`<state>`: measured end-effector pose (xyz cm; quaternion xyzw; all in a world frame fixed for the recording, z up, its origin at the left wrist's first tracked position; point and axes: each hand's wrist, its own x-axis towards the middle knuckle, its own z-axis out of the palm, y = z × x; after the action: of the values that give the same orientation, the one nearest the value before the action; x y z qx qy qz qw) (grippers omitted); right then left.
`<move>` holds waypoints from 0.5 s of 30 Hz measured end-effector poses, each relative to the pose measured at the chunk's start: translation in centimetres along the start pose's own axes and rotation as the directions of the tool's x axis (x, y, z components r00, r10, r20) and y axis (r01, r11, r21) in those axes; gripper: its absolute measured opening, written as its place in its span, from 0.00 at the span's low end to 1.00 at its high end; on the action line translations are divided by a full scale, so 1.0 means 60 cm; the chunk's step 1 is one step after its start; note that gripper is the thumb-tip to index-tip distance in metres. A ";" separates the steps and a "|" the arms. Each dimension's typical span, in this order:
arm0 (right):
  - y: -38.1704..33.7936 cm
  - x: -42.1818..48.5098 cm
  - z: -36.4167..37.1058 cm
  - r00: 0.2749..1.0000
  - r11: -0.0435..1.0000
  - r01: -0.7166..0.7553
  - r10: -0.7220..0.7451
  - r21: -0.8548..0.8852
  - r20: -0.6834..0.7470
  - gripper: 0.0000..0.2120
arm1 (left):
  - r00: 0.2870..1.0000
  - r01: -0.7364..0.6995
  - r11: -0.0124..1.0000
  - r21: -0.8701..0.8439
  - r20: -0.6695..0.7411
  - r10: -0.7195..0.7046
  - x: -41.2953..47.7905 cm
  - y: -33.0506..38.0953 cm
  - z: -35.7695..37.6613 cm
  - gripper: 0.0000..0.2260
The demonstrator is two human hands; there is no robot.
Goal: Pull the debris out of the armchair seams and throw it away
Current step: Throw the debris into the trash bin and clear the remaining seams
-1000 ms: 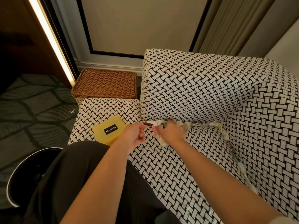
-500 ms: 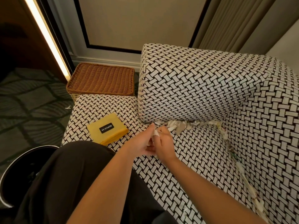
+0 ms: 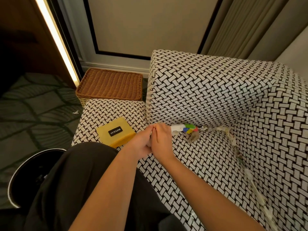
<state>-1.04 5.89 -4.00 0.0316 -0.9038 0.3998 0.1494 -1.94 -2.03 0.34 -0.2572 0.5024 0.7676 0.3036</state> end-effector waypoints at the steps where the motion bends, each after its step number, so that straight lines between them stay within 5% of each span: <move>1: 0.004 0.000 0.003 0.999 0.997 -0.045 0.044 0.064 0.004 0.20 | 0.999 -0.016 0.999 0.044 -0.034 0.017 -0.002 0.001 -0.001 0.14; 3: 0.015 0.003 0.002 0.987 0.982 -0.155 0.150 0.107 0.048 0.18 | 0.994 -0.041 0.996 0.078 -0.097 0.049 -0.007 0.003 -0.004 0.10; 7: 0.056 0.006 -0.027 0.933 0.870 -0.215 0.317 -0.444 0.170 0.20 | 0.967 -0.046 0.999 0.018 -0.251 0.049 -0.013 0.010 -0.010 0.09; 10: 0.058 -0.003 -0.051 0.949 0.801 -0.191 0.299 -0.567 0.102 0.19 | 0.940 -0.107 0.994 -0.010 -0.327 0.097 -0.013 0.012 -0.013 0.10; 13: 0.033 0.001 -0.065 0.974 0.958 -0.223 0.228 -0.179 0.005 0.15 | 0.904 -0.183 0.982 -0.052 -0.402 0.147 -0.017 0.015 -0.015 0.07; 15: -0.005 0.008 -0.073 0.974 0.959 -0.225 0.226 0.171 0.017 0.13 | 0.884 -0.241 0.963 -0.120 -0.436 0.167 -0.028 0.019 -0.017 0.05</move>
<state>-0.38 8.93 -0.85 -0.0595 -0.8635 0.4906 0.1008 -1.54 -3.67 1.89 -0.3876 0.5128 0.7616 0.0822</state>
